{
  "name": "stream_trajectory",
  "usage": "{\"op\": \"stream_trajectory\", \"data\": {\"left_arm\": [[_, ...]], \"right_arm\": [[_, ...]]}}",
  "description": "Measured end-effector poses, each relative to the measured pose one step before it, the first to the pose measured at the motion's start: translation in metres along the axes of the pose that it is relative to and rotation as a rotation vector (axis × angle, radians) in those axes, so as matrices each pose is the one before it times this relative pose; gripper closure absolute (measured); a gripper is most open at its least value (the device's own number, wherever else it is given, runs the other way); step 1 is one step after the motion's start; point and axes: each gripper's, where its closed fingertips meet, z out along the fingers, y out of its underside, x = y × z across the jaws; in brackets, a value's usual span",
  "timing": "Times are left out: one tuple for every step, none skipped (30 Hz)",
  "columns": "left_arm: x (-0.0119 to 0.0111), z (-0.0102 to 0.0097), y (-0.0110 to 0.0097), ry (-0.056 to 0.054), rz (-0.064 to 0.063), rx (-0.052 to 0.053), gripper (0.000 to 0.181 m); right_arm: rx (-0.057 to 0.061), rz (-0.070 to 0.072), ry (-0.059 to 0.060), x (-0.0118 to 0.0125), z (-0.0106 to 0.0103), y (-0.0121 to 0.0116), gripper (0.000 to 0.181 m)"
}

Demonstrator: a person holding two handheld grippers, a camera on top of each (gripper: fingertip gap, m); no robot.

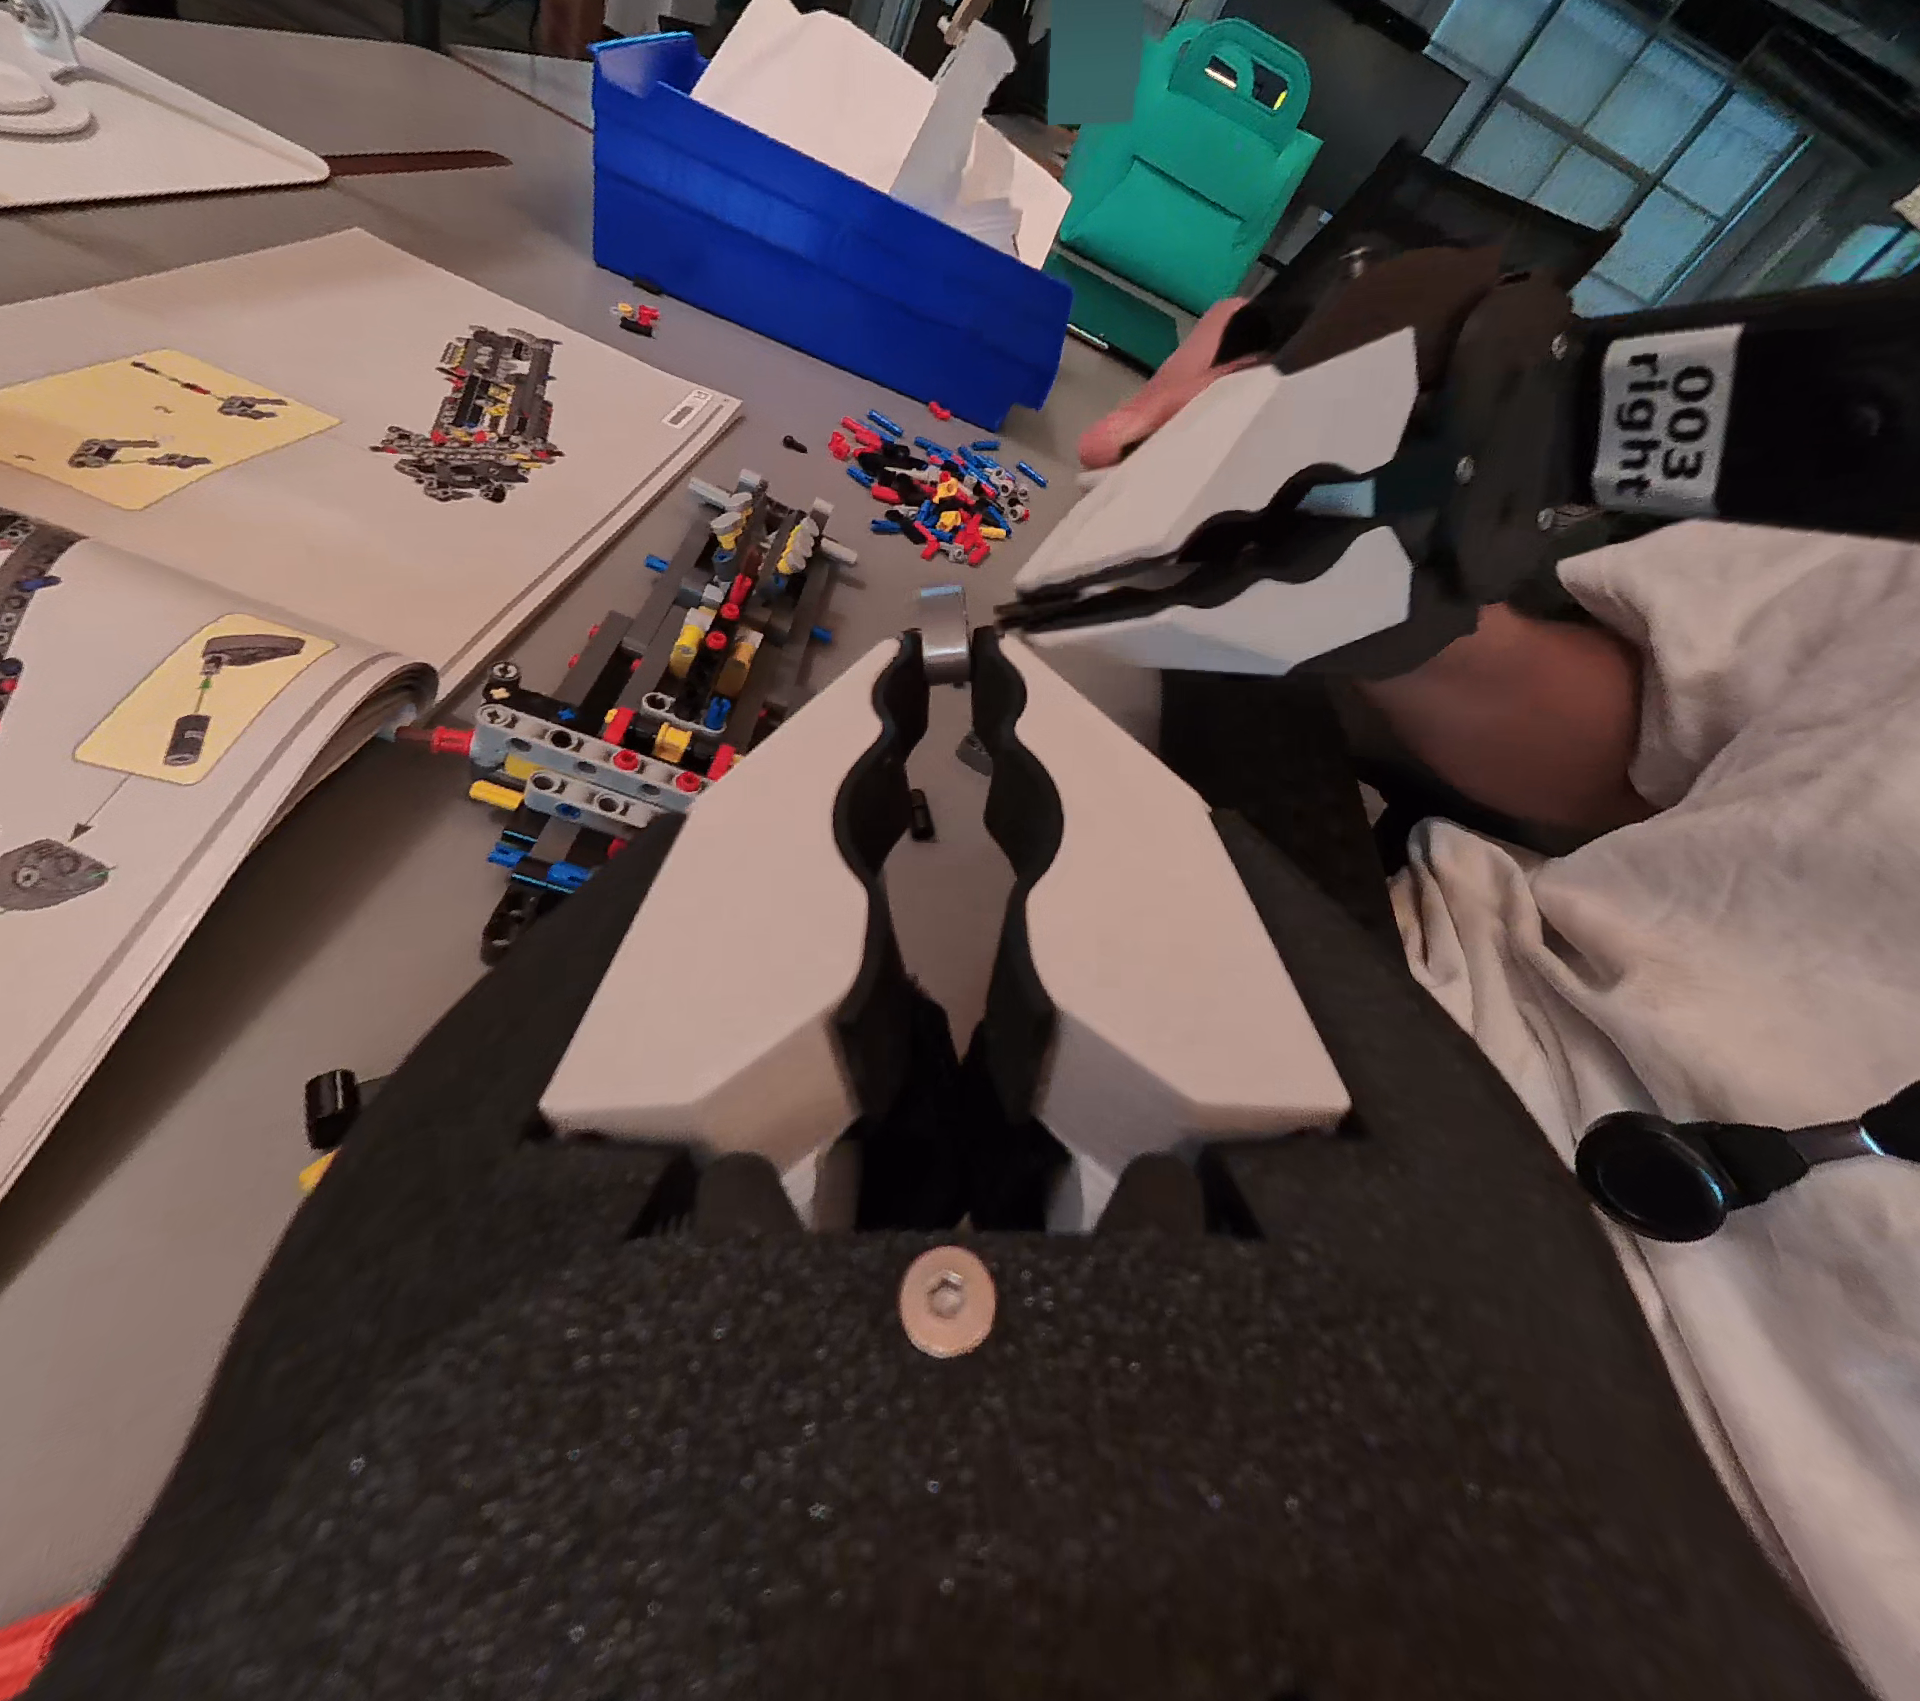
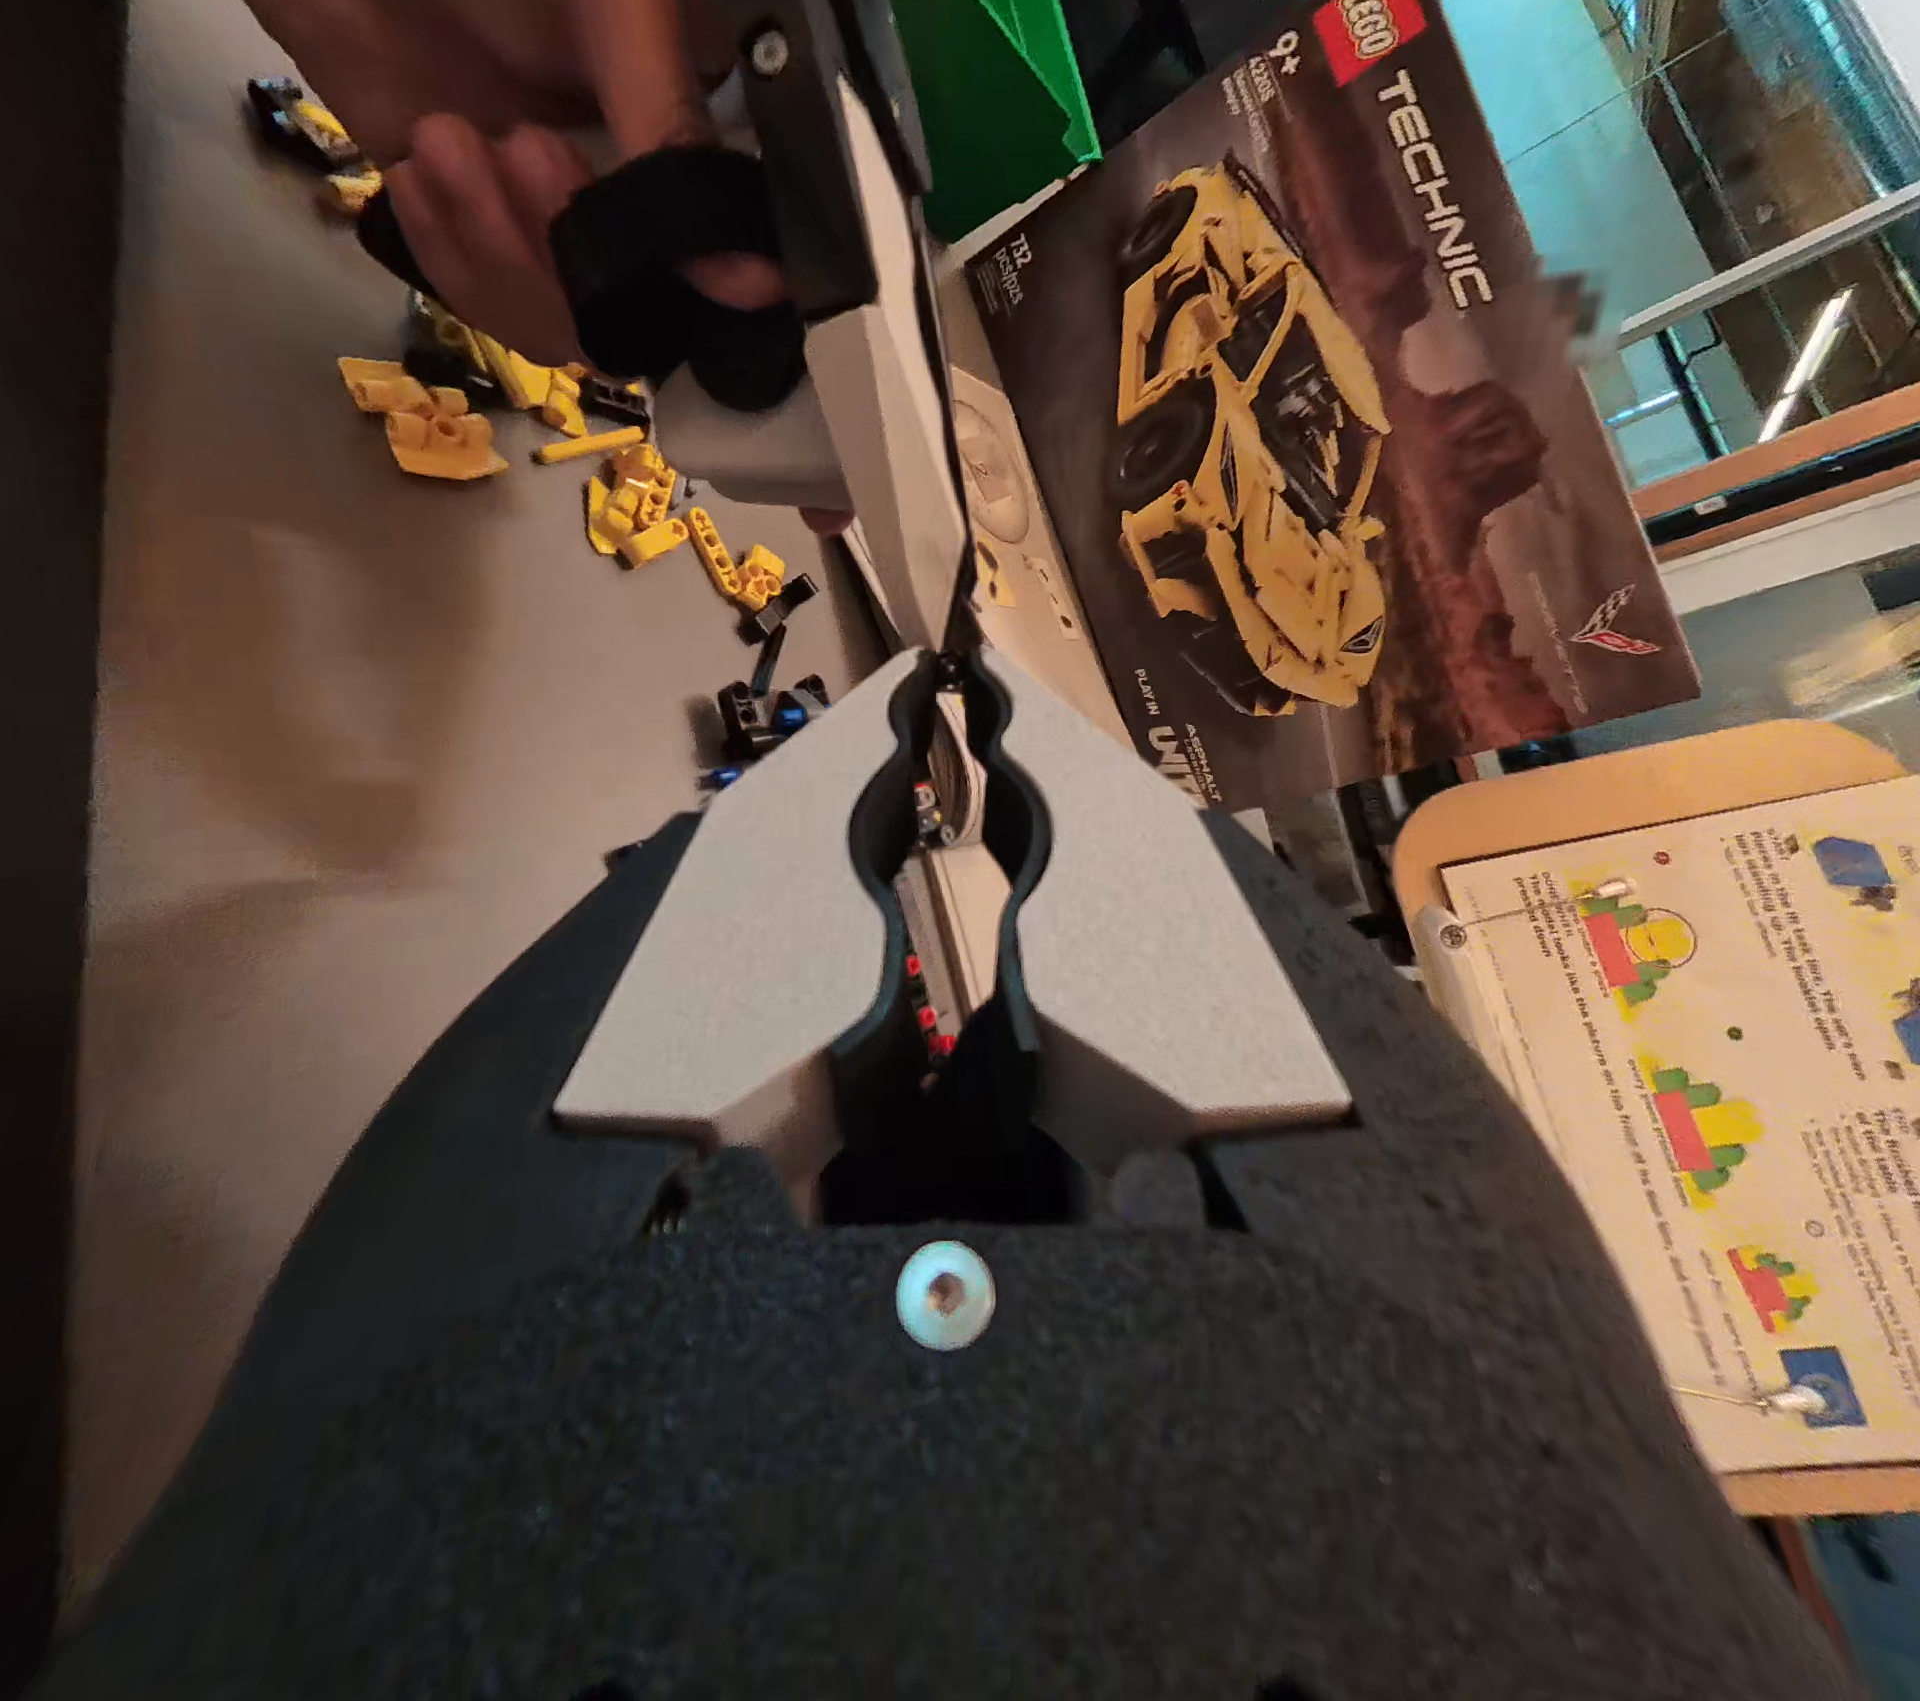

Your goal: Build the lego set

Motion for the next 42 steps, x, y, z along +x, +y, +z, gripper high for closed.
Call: {"op": "stream_trajectory", "data": {"left_arm": [[0.00135,0.00043,0.00029,0.0035,0.0087,-0.0029,0.175],[0.00057,0.00065,0.00086,-0.0009,0.0081,-0.0050,0.174],[-0.00039,0.00063,0.00135,-0.0042,0.0043,-0.0072,0.175],[-0.00008,0.00057,0.00095,-0.0014,0.0025,-0.0055,0.174],[-0.00036,0.00047,0.00038,-0.0040,0.0033,-0.0032,0.175],[-0.00083,0.00022,0.00059,-0.0062,0.0052,-0.0037,0.174],[-0.00014,0.00018,0.00093,-0.0014,0.0022,-0.0044,0.174],[0.00022,0.00023,0.00070,0.0014,-0.0003,-0.0033,0.174],[0.00010,0.00021,0.00035,-0.0002,0.0017,-0.0024,0.174],[-0.00021,0.00028,0.00021,-0.0032,0.0034,-0.0015,0.174],[-0.00024,0.00016,0.00019,-0.0022,0.0019,-0.0011,0.174],[0.00080,0.00004,-0.00021,0.0053,-0.0019,0.0014,0.174],[0.00048,0.00007,-0.00028,0.0035,-0.0029,0.0014,0.174],[-0.00019,0.00019,0.00027,-0.0013,0.0005,-0.0015,0.174],[-0.00042,0.00034,0.00086,-0.0031,0.0015,-0.0044,0.174],[-0.00064,0.00027,0.00062,-0.0036,0.0018,-0.0037,0.174],[-0.00054,0.00007,0.00049,-0.0044,0.0028,-0.0032,0.174],[-0.00053,0.00020,0.00059,-0.0057,0.0055,-0.0040,0.174],[-0.00052,0.00012,0.00007,-0.0086,0.0096,-0.0002,0.174],[-0.00052,0.00004,-0.00053,-0.0107,0.0149,0.0012,0.174],[-0.00040,-0.00010,-0.00019,-0.0096,0.0148,-0.0008,0.174],[-0.00048,-0.00003,0.00040,-0.0090,0.0139,-0.0039,0.174],[-0.00059,0.00015,0.00059,-0.0108,0.0145,-0.0047,0.174],[-0.00077,0.00047,0.00074,-0.0123,0.0157,-0.0058,0.174],[-0.00052,0.00062,0.00117,-0.0119,0.0181,-0.0083,0.174],[-0.00023,0.00054,0.00133,-0.0107,0.0225,-0.0100,0.174],[0.00041,0.00046,0.00078,-0.0075,0.0192,-0.0059,0.174],[0.00084,0.00026,0.00102,-0.0025,0.0175,-0.0068,0.174],[0.00144,0.00020,0.00153,0.0030,0.0142,-0.0092,0.174],[0.00125,0.00041,0.00102,0.0028,0.0130,-0.0070,0.174],[0.00132,0.00020,-0.00088,0.0003,0.0134,0.0019,0.174],[0.00174,0.00003,-0.00036,0.0041,0.0132,-0.0007,0.174],[0.00149,0.00052,0.00122,0.0059,0.0105,-0.0064,0.173],[0.00134,0.00053,0.00035,0.0038,0.0061,-0.0021,0.173],[0.00119,0.00020,-0.00025,0.0035,0.0067,0.0011,0.173],[0.00066,0.00014,-0.00021,0.0029,0.0021,0.0009,0.173],[0.00065,0.00006,-0.00041,0.0055,-0.0071,0.0027,0.173],[0.00145,-0.00052,-0.00230,0.0129,-0.0131,0.0137,0.173],[0.00240,-0.00115,-0.00407,0.0203,-0.0169,0.0228,0.173],[0.00225,-0.00113,-0.00508,0.0202,-0.0197,0.0279,0.173],[0.00077,-0.00037,-0.00380,0.0092,-0.0164,0.0217,0.174],[-0.00098,0.00021,-0.00252,-0.0050,-0.0069,0.0151,0.173]], "right_arm": [[-0.0007,-0.0184,0.0143,0.00037,0.00149,0.00051,0.178],[0.0064,-0.0058,-0.0011,-0.00075,0.00074,-0.00010,0.178],[-0.0088,0.0069,-0.0054,-0.00052,0.00066,0.00175,0.178],[-0.0048,0.0069,0.0039,0.00078,0.00002,0.00132,0.178],[-0.0021,0.0041,0.0021,0.00088,-0.00009,0.00152,0.178],[-0.0060,0.0090,-0.0014,0.00084,-0.00011,0.00194,0.178],[0.0015,0.0091,-0.0040,0.00029,-0.00034,0.00104,0.178],[0.0055,0.0092,-0.0084,-0.00062,-0.00020,0.00029,0.178],[0.0028,0.0048,-0.0048,-0.00038,-0.00025,0.00035,0.178],[-0.0006,0.0013,-0.0021,-0.00038,-0.00007,0.00080,0.177],[-0.0050,0.0033,-0.0052,-0.00091,-0.00003,0.00094,0.178],[0.0020,0.0028,-0.0044,-0.00091,-0.00023,-0.00001,0.178],[0.0022,0.0003,0.0011,-0.00034,-0.00005,0.00025,0.178],[0.0007,-0.0030,0.0004,-0.00017,0.00016,0.00048,0.178],[-0.0019,-0.0036,-0.0009,-0.00048,0.00035,0.00076,0.178],[-0.0035,-0.0040,-0.0002,-0.00043,0.00055,0.00070,0.178],[-0.0032,-0.0038,0.0014,-0.00024,0.00046,0.00053,0.178],[-0.0065,-0.0054,0.0001,-0.00054,0.00049,0.00068,0.178],[-0.0065,-0.0086,0.0060,0.00022,0.00033,0.00036,0.177],[-0.0063,-0.0175,0.0130,0.00063,0.00028,0.00012,0.177],[-0.0074,-0.0229,0.0121,0.00034,0.00031,-0.00012,0.178],[-0.0080,-0.0265,0.0083,-0.00042,0.00045,0.00033,0.178],[-0.0039,-0.0245,0.0069,-0.00036,0.00048,0.00047,0.178],[-0.0037,-0.0181,0.0037,-0.00049,0.00063,0.00099,0.178],[-0.0004,-0.0194,0.0026,-0.00073,0.00033,0.00101,0.178],[-0.0017,-0.0189,-0.0023,-0.00150,0.00012,0.00093,0.178],[-0.0004,-0.0206,0.0023,-0.00052,-0.00041,0.00045,0.178],[0.0020,-0.0160,-0.0039,-0.00124,-0.00061,0.00018,0.178],[0.0076,-0.0037,-0.0099,-0.00184,-0.00073,-0.00005,0.178],[0.0078,0.0050,-0.0111,-0.00169,-0.00077,0.00049,0.178],[0.0124,0.0052,0.0034,0.00044,-0.00135,-0.00017,0.178],[0.0160,0.0110,-0.0026,0.00011,-0.00144,-0.00080,0.178],[0.0076,0.0153,-0.0205,-0.00201,-0.00093,0.00032,0.178],[0.0065,0.0151,-0.0086,-0.00065,-0.00081,0.00039,0.178],[0.0142,0.0264,-0.0047,0.00000,-0.00104,-0.00035,0.178],[0.0144,0.0551,-0.0121,-0.00016,-0.00041,-0.00003,0.178],[0.0134,0.0641,-0.0094,-0.00011,-0.00031,-0.00008,0.178],[0.0337,0.0728,-0.0004,0.00158,-0.00151,-0.00219,0.177],[0.0478,0.0851,0.0008,0.00240,-0.00249,-0.00406,0.177],[0.0516,0.1036,-0.0018,0.00294,-0.00253,-0.00489,0.178],[0.0357,0.1020,-0.0038,0.00263,-0.00163,-0.00302,0.178],[0.0235,0.0803,0.0002,0.00260,-0.00026,-0.00105,0.178]]}}
